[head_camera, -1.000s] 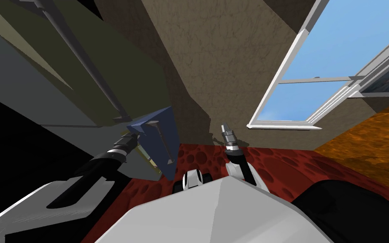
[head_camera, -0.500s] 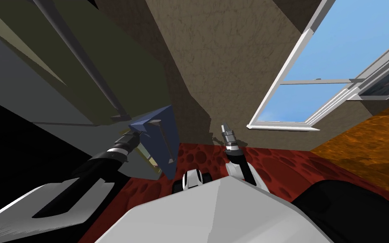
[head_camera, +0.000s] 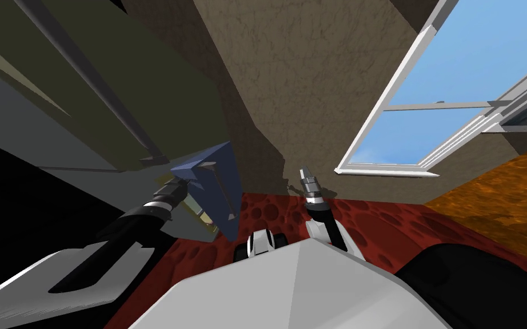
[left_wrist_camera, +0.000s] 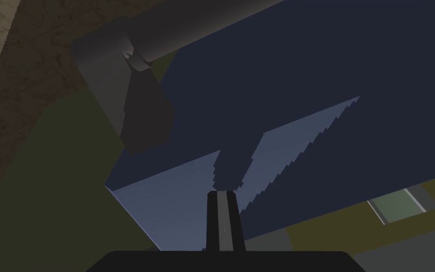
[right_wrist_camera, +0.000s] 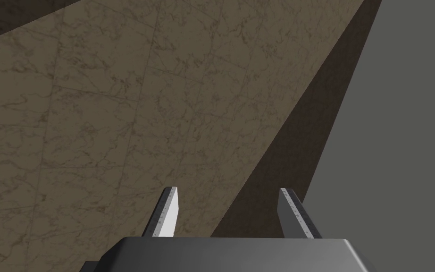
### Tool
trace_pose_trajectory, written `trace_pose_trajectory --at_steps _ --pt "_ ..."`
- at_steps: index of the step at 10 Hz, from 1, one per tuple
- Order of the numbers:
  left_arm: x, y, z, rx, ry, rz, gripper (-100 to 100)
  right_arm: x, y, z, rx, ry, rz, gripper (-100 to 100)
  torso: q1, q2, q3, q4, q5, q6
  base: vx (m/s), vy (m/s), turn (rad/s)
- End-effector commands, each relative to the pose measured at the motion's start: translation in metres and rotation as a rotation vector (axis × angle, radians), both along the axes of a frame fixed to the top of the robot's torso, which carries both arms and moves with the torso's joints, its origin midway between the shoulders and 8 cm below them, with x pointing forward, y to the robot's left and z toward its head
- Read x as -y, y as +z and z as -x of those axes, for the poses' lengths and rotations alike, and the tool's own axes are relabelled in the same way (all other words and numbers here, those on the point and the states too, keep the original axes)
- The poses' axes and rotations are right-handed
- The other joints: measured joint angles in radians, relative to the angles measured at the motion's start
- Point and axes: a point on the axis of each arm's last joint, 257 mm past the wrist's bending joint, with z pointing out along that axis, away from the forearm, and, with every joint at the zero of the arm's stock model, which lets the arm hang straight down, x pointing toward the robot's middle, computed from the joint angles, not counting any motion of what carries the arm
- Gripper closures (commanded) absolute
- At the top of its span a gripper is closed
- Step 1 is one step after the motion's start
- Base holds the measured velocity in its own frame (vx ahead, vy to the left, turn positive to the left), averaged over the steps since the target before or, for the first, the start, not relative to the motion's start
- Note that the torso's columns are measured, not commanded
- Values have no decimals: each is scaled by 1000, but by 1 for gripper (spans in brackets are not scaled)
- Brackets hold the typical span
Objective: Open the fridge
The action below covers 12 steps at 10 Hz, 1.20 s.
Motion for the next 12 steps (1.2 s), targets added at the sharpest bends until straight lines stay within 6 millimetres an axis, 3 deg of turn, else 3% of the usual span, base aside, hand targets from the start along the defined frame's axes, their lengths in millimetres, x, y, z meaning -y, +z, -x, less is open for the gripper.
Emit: trace_pose_trajectory --at_steps 1,6,7,9,10,11,12 --pt "-18 -3 -4 -6 51 2 100 0 0 0 0 0 0 0 3 -1 -1 0 0 1 51 -284 9" --pt "-70 -3 -6 -3 207 6 100 0 0 0 0 0 0 0 12 -6 -5 1 1 2 61 -355 32" --pt "-70 -3 -6 -3 207 6 100 0 0 0 0 0 0 0 12 -7 -6 1 1 3 19 -269 11" --pt "-91 -1 -4 3 269 9 100 0 0 0 0 0 0 0 15 -1 -2 2 2 0 23 -264 -7" --pt "-83 -4 -5 -3 246 8 100 0 0 0 0 0 0 0 11 1 0 2 2 -2 20 -140 24" --pt "-90 8 -4 23 267 -5 -100 0 0 0 0 0 0 0 18 5 3 3 4 -3 57 -155 2" --pt "-92 12 -4 33 273 -10 -100 0 0 0 0 0 0 0 14 5 2 5 1 -2 100 -211 29"
